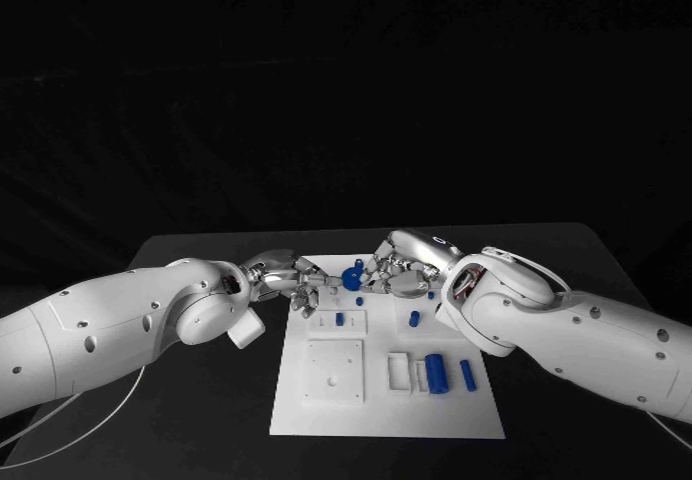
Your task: Assemble the parts on the task board
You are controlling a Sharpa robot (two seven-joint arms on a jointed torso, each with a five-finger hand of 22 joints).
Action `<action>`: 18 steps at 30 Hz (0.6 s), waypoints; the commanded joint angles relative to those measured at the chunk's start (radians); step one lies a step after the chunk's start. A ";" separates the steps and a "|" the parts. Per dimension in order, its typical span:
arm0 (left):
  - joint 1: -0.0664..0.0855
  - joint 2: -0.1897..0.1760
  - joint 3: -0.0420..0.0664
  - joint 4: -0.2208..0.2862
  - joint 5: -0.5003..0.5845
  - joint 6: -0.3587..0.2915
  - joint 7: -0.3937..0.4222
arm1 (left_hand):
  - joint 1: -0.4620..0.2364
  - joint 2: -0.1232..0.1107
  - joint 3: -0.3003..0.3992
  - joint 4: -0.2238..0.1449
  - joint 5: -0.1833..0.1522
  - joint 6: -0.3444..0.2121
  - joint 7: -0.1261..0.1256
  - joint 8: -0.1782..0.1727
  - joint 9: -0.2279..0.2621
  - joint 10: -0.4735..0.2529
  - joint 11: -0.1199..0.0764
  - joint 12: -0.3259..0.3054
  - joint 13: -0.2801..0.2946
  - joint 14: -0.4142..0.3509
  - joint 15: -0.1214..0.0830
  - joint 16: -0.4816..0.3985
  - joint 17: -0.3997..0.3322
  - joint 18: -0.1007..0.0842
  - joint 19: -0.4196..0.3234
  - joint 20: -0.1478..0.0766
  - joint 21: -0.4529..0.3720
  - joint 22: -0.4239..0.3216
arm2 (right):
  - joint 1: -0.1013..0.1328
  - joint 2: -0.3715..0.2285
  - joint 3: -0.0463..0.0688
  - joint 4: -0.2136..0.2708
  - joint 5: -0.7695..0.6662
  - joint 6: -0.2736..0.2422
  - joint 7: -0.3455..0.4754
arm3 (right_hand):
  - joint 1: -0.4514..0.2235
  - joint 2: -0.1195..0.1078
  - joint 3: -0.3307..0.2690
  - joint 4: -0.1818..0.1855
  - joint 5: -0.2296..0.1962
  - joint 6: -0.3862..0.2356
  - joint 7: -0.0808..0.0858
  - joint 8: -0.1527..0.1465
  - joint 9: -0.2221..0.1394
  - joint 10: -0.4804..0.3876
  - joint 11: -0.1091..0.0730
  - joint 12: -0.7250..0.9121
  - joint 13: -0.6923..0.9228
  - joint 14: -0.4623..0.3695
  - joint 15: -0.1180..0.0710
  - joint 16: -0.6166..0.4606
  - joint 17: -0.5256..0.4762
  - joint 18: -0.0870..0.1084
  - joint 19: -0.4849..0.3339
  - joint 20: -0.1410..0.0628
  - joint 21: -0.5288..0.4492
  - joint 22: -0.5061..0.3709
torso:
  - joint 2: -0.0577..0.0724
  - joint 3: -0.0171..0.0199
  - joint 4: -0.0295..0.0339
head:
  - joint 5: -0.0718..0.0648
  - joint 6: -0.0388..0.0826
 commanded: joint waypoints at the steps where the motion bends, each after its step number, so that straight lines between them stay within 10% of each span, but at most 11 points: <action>1: 0.001 -0.006 0.000 -0.002 0.067 -0.056 0.022 | 0.005 -0.005 -0.006 -0.003 -0.057 -0.008 0.014 -0.016 -0.028 -0.021 0.007 -0.019 -0.009 -0.019 0.005 -0.022 -0.010 -0.007 -0.014 0.010 -0.015 0.012 | 0.000 -0.005 0.009 -0.024 -0.013 -0.013 -0.015 | -0.006 -0.012 0.002 0.007 0.003 -0.047 0.017 -0.006 -0.011 -0.003 0.009 -0.001 0.000 0.003 0.002 -0.003 0.000 -0.015 0.037 -0.005 -0.006 0.105 | 0.000 0.0003 -0.0011 | -0.001 0.004; 3: 0.001 -0.011 0.000 -0.003 0.092 -0.073 0.031 | 0.012 -0.010 -0.017 0.000 -0.124 -0.039 0.038 -0.065 -0.108 -0.037 0.023 -0.046 -0.026 -0.028 0.018 -0.048 -0.023 -0.004 -0.023 0.021 -0.036 0.002 | 0.000 -0.008 0.018 -0.045 -0.012 -0.014 -0.019 | -0.007 -0.020 0.008 0.010 -0.002 -0.087 0.029 -0.006 -0.016 -0.003 0.015 -0.002 -0.001 0.003 0.007 -0.003 0.000 -0.014 0.037 -0.001 -0.006 0.105 | 0.000 0.0002 -0.0012 | -0.003 0.005; 7: 0.001 -0.022 0.000 -0.001 0.135 -0.111 0.058 | 0.047 -0.016 -0.029 -0.008 -0.132 -0.083 0.079 -0.119 -0.243 -0.094 0.058 -0.140 -0.103 -0.076 0.050 -0.130 -0.060 0.002 -0.059 0.051 -0.104 -0.040 | 0.000 -0.012 0.033 -0.086 -0.023 -0.006 -0.028 | -0.002 -0.037 0.022 0.011 -0.001 -0.129 0.043 -0.005 -0.016 -0.004 0.024 -0.001 -0.003 0.003 0.013 -0.002 0.000 -0.008 0.038 0.006 -0.006 0.105 | 0.001 -0.0013 -0.0016 | -0.007 0.008; 18: 0.001 -0.044 0.000 0.013 0.171 -0.181 0.122 | 0.195 0.018 -0.031 -0.092 -0.130 -0.044 0.089 -0.092 -0.489 -0.099 0.073 -0.266 -0.306 -0.061 0.060 -0.157 -0.062 0.017 -0.024 0.063 -0.166 -0.064 | 0.013 0.005 0.043 -0.171 -0.136 0.077 -0.066 | 0.008 -0.053 0.078 -0.011 -0.002 -0.137 0.047 -0.006 -0.017 -0.007 0.025 0.002 -0.007 0.001 0.016 0.000 -0.001 -0.003 0.034 0.012 -0.003 0.106 | 0.002 -0.0005 0.0017 | -0.014 0.011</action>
